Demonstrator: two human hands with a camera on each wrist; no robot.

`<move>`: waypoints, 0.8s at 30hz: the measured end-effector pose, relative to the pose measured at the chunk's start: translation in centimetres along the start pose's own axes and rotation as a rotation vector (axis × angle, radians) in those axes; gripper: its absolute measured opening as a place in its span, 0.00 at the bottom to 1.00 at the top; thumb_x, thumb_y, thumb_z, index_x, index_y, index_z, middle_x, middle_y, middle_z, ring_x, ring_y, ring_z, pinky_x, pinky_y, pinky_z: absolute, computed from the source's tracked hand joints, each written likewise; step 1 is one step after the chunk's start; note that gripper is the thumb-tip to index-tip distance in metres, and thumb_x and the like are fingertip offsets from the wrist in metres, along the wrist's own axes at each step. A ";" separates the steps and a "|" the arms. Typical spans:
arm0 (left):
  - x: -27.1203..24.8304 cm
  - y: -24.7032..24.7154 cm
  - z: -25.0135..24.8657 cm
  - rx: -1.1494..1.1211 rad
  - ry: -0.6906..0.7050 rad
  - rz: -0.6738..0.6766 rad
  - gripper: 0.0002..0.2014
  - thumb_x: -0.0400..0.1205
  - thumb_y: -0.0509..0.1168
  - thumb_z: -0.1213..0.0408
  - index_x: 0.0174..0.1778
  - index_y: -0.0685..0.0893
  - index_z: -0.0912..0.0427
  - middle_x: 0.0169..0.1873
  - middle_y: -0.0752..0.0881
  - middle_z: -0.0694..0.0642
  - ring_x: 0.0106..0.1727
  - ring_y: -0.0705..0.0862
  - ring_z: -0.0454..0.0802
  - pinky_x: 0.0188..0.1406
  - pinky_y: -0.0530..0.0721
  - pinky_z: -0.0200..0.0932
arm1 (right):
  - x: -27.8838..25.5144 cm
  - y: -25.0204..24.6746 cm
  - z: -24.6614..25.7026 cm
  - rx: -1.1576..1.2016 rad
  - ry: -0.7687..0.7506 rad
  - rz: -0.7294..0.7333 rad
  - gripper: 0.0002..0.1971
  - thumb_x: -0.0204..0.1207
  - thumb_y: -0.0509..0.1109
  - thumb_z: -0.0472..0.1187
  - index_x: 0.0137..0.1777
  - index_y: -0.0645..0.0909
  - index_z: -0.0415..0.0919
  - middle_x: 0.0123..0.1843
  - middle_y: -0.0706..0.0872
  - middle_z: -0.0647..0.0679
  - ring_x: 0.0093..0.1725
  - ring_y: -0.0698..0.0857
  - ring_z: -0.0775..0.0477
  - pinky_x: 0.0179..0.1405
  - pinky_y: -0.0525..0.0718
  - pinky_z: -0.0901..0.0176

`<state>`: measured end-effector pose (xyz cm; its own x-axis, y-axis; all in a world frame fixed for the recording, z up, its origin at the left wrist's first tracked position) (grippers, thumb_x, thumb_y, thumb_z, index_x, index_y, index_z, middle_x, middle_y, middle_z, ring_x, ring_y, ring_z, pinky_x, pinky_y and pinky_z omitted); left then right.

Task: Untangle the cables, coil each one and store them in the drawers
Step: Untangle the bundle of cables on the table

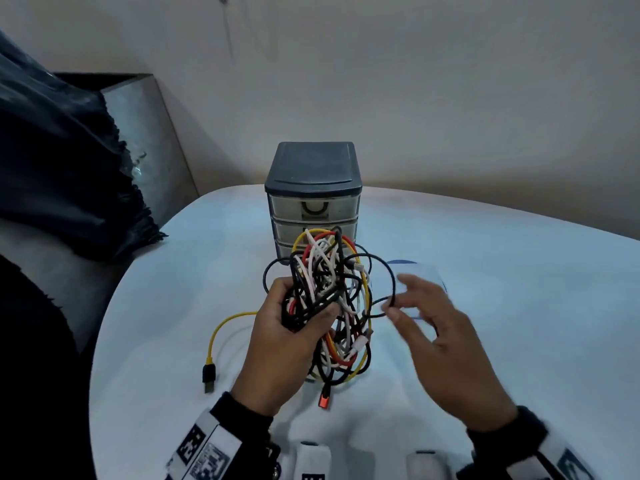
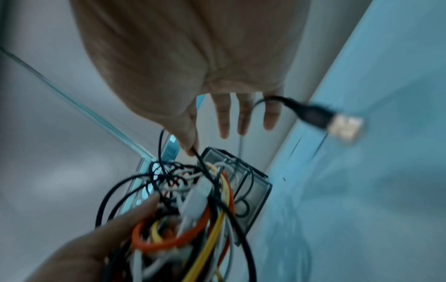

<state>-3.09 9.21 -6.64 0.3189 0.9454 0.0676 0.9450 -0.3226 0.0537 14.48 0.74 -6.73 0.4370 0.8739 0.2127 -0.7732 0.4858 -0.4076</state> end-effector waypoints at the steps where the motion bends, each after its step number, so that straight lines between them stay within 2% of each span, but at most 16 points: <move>1: 0.1 -0.1 0.0 0.008 0.003 0.002 0.12 0.77 0.73 0.70 0.54 0.82 0.56 0.41 0.91 0.49 0.42 0.90 0.45 0.41 0.86 0.37 | 0.2 -0.7 0.1 0.015 -0.014 -0.058 0.06 0.81 0.69 0.42 0.49 0.85 0.54 0.65 0.85 0.62 0.65 0.82 0.62 0.60 0.80 0.62; 3: 0.3 -0.4 0.1 0.053 0.038 0.005 0.14 0.76 0.74 0.74 0.54 0.82 0.56 0.43 0.92 0.47 0.45 0.90 0.43 0.44 0.85 0.34 | 0.6 -2.2 0.5 0.193 -0.039 -0.151 0.06 0.85 0.64 0.37 0.49 0.81 0.48 0.55 0.91 0.55 0.53 0.87 0.64 0.55 0.84 0.65; 4: 0.4 -0.5 0.1 0.076 0.060 0.011 0.15 0.76 0.74 0.76 0.54 0.82 0.55 0.45 0.92 0.45 0.47 0.90 0.42 0.45 0.84 0.32 | 0.7 -2.9 0.8 0.298 -0.034 -0.177 0.07 0.86 0.62 0.35 0.48 0.79 0.44 0.46 0.92 0.52 0.45 0.89 0.62 0.50 0.85 0.66; 5: 0.5 -0.6 0.1 0.093 0.075 0.018 0.17 0.76 0.73 0.78 0.54 0.82 0.55 0.46 0.92 0.44 0.50 0.90 0.42 0.47 0.84 0.31 | 0.8 -3.6 1.2 0.363 -0.040 -0.198 0.08 0.86 0.61 0.34 0.47 0.78 0.43 0.38 0.91 0.49 0.37 0.90 0.56 0.47 0.87 0.63; 6: 0.5 -0.7 0.1 0.112 0.089 0.025 0.18 0.76 0.73 0.79 0.55 0.82 0.55 0.47 0.92 0.44 0.51 0.90 0.41 0.49 0.84 0.31 | 0.6 -4.2 1.5 0.356 -0.071 -0.231 0.09 0.86 0.61 0.34 0.45 0.78 0.44 0.31 0.87 0.48 0.32 0.87 0.50 0.44 0.87 0.59; 8: 0.7 -1.1 0.1 0.153 0.120 0.008 0.21 0.75 0.72 0.81 0.56 0.82 0.53 0.49 0.91 0.42 0.54 0.90 0.41 0.53 0.85 0.33 | 0.3 -5.6 2.0 0.117 -0.175 -0.320 0.08 0.82 0.68 0.36 0.43 0.81 0.48 0.27 0.80 0.46 0.26 0.79 0.48 0.34 0.83 0.60; 10: 1.0 -1.9 0.3 0.147 0.136 -0.056 0.23 0.75 0.71 0.84 0.57 0.82 0.52 0.49 0.92 0.43 0.55 0.90 0.43 0.54 0.86 0.37 | 0.1 -6.9 2.3 -0.157 -0.252 -0.388 0.04 0.77 0.74 0.40 0.41 0.83 0.49 0.26 0.78 0.46 0.27 0.76 0.47 0.29 0.75 0.61; 12: 1.4 -2.8 0.4 0.120 0.147 -0.119 0.23 0.75 0.71 0.84 0.55 0.82 0.51 0.48 0.92 0.43 0.53 0.91 0.45 0.50 0.86 0.36 | 0.0 -8.0 1.9 -0.275 -0.237 -0.429 0.03 0.75 0.76 0.43 0.41 0.85 0.48 0.27 0.80 0.47 0.30 0.79 0.45 0.31 0.74 0.62; 14: 1.5 -3.1 0.1 0.098 0.164 -0.134 0.22 0.75 0.71 0.84 0.55 0.81 0.52 0.45 0.92 0.41 0.48 0.91 0.41 0.44 0.85 0.31 | 0.2 -8.1 1.0 -0.235 -0.154 -0.398 0.04 0.74 0.77 0.44 0.40 0.86 0.50 0.31 0.84 0.51 0.33 0.83 0.48 0.31 0.75 0.67; 16: 1.4 -2.9 -0.3 0.060 0.163 -0.106 0.20 0.76 0.70 0.83 0.56 0.81 0.54 0.44 0.91 0.42 0.45 0.90 0.39 0.42 0.85 0.29 | 0.4 -6.9 0.2 -0.167 -0.109 -0.310 0.04 0.75 0.76 0.43 0.42 0.86 0.54 0.35 0.86 0.57 0.29 0.81 0.52 0.28 0.75 0.71; 20: 0.8 -1.8 -0.3 0.063 0.136 0.010 0.21 0.77 0.70 0.82 0.58 0.80 0.53 0.46 0.91 0.44 0.48 0.90 0.40 0.45 0.84 0.31 | 0.4 -3.8 0.1 -0.107 -0.072 -0.144 0.10 0.75 0.75 0.44 0.53 0.84 0.59 0.35 0.86 0.59 0.22 0.74 0.54 0.25 0.75 0.68; 22: 0.6 -1.4 0.0 0.078 0.132 0.073 0.23 0.76 0.70 0.83 0.57 0.81 0.50 0.47 0.91 0.45 0.51 0.90 0.43 0.48 0.84 0.32 | 0.4 -2.7 0.1 0.006 -0.017 -0.088 0.13 0.77 0.74 0.43 0.58 0.83 0.60 0.38 0.89 0.56 0.22 0.75 0.52 0.24 0.78 0.65; 24: 0.4 -1.0 0.2 0.107 0.129 0.127 0.25 0.76 0.70 0.83 0.56 0.82 0.45 0.49 0.91 0.48 0.54 0.90 0.47 0.52 0.85 0.36 | 0.3 -1.9 0.4 0.123 0.024 -0.057 0.14 0.78 0.73 0.43 0.61 0.83 0.59 0.41 0.90 0.53 0.23 0.79 0.46 0.25 0.81 0.60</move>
<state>-3.91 9.92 -6.87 0.4304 0.8814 0.1946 0.9024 -0.4253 -0.0693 15.90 0.10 -5.57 0.4918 0.8449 0.2102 -0.7967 0.5341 -0.2830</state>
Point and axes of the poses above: each hand's wrist, its own x-axis towards the middle knuckle, its own y-axis out of the palm, z = x × y, the point moved 4 cm from there along x, towards the middle knuckle
